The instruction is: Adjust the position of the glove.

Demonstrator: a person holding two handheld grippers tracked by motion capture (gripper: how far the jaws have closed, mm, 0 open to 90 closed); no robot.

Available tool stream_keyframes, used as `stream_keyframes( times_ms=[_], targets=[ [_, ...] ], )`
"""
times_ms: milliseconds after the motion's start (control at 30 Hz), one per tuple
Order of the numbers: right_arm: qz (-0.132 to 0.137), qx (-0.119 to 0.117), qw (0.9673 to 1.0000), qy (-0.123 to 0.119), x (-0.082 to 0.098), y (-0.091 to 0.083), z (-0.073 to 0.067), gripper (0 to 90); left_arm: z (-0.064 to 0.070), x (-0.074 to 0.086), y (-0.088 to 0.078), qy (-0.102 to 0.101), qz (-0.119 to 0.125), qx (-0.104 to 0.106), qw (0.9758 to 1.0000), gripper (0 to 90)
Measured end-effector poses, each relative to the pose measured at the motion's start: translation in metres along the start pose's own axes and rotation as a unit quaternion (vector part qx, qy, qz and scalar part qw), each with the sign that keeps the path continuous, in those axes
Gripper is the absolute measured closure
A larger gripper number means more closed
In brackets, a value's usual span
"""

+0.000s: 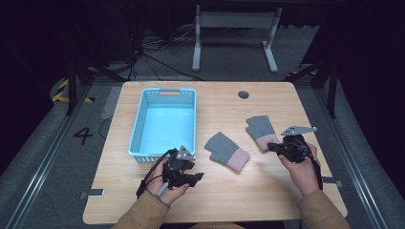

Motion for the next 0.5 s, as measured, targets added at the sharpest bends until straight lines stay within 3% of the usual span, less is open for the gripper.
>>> stream_keyframes(
  times_ms=[200, 300, 500],
  targets=[
    [0.010, -0.014, 0.9998, -0.007, -0.007, -0.003, -0.008, 88.8, 0.001, -0.001, 0.001, 0.000, -0.004, 0.005, 1.0000, 48.3],
    [0.011, -0.017, 0.9998, -0.008, -0.012, 0.000, -0.011, 78.4, 0.000, -0.001, 0.001, -0.001, -0.003, 0.006, 1.0000, 47.6],
    [0.002, -0.029, 0.9996, -0.006, -0.026, 0.009, -0.021, 66.1, -0.001, -0.001, 0.000, -0.002, -0.004, 0.010, 0.9999, 47.5]
  ],
)
Point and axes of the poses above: each handheld gripper's, and its own axes: y roughly forward along the jaws, x roughly out of its underside, z roughly to its right, the point moved 2 cm from there along y, roughly forward along the jaws, and after that the axes turned 4 degrees about y, right-handed, at the moved point
